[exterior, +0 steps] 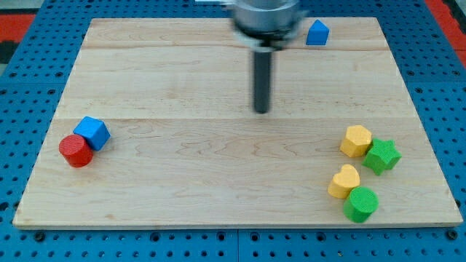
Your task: Separate green star and the hexagon from each other
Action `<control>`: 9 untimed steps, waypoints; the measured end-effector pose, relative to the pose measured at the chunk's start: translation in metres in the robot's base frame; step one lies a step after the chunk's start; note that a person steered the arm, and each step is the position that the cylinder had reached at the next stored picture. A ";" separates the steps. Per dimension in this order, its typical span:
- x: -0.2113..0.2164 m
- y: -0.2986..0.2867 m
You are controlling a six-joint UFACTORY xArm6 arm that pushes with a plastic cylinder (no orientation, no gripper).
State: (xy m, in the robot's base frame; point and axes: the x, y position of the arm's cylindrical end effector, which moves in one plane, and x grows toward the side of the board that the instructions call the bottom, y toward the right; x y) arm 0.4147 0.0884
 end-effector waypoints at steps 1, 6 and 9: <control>-0.003 0.107; 0.104 0.059; 0.075 0.071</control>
State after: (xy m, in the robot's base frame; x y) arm 0.4893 0.1593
